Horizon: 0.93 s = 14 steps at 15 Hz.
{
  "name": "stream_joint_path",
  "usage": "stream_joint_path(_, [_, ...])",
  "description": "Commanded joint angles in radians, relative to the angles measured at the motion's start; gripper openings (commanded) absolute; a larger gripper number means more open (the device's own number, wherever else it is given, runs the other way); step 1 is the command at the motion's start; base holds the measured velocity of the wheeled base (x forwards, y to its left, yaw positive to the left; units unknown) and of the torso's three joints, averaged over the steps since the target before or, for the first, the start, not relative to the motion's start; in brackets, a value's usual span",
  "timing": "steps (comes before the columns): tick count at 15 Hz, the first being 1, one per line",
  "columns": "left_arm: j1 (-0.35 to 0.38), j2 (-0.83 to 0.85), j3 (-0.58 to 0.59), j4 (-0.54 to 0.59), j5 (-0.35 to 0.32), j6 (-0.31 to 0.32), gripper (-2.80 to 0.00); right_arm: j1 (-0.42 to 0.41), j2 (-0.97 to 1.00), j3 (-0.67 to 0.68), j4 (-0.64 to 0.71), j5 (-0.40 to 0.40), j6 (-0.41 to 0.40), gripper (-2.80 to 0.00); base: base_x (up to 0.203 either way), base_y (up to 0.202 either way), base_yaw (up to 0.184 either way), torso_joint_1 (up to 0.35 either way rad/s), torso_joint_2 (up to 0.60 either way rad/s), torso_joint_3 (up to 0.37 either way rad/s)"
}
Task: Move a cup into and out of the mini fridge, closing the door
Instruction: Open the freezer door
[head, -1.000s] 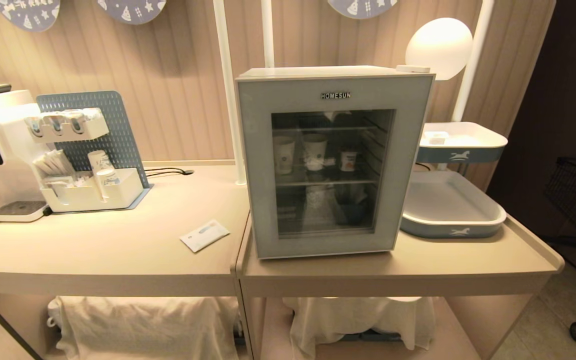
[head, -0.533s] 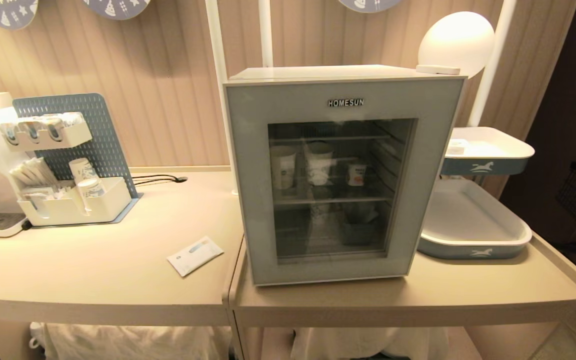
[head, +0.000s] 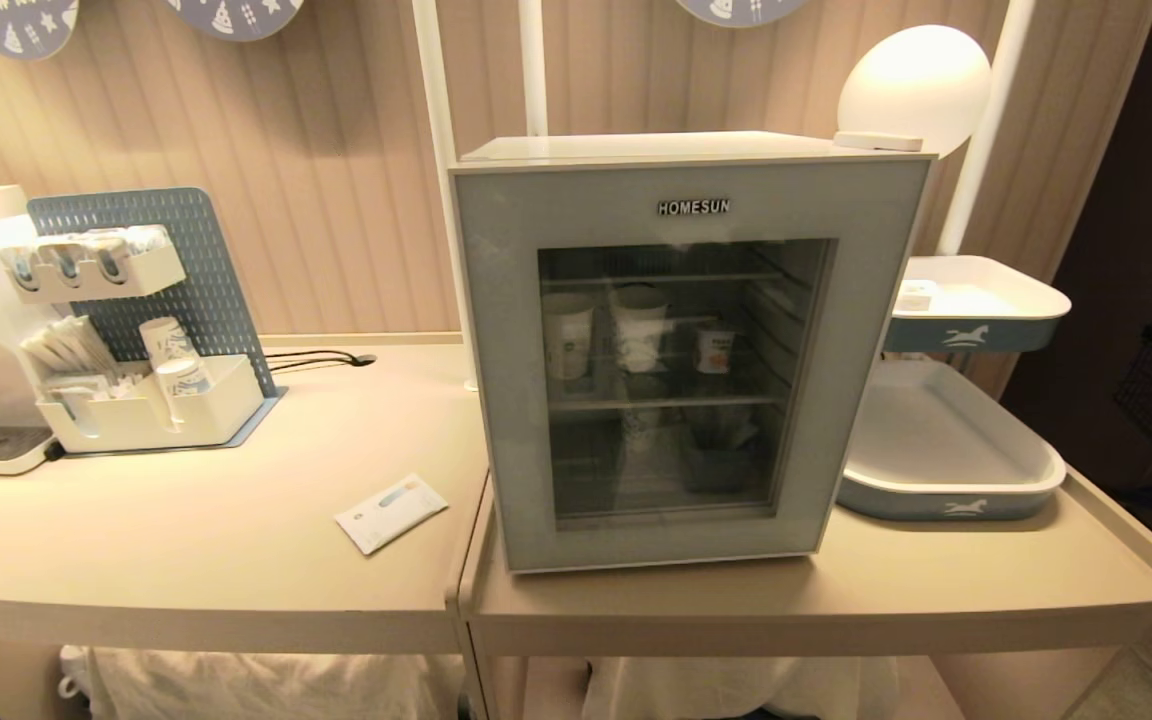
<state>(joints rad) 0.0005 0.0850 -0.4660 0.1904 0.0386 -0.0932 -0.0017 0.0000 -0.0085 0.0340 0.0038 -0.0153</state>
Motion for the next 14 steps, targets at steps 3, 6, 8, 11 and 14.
stream_joint_path(3, [-0.073,0.447,-0.508,0.276,-0.069,-0.155,-2.8,0.0,0.002,0.0,0.0,0.001,0.0,-2.8,0.0,0.0,0.0,0.0,0.0,0.0])
stream_joint_path(6, [-0.132,0.834,-0.547,0.209,-0.183,-0.232,-2.8,0.0,0.002,0.0,0.0,0.001,0.0,-2.8,0.0,0.0,0.0,0.0,0.0,0.0])
stream_joint_path(8, [-0.132,1.072,-0.55,0.077,-0.341,-0.259,-2.8,0.0,0.002,0.001,-0.002,0.001,0.0,-2.8,0.0,0.0,0.0,0.0,0.0,0.0])
stream_joint_path(11, [-0.1,1.302,-0.529,-0.177,-0.802,-0.282,-2.8,0.0,0.002,0.001,-0.003,0.001,0.002,-2.8,0.0,0.0,0.0,0.0,0.0,0.0])
stream_joint_path(14, [-0.086,1.464,-0.47,-0.465,-0.894,-0.287,-2.8,0.0,0.002,0.002,-0.006,0.001,0.003,-2.8,0.0,0.0,0.0,0.0,0.0,0.0])
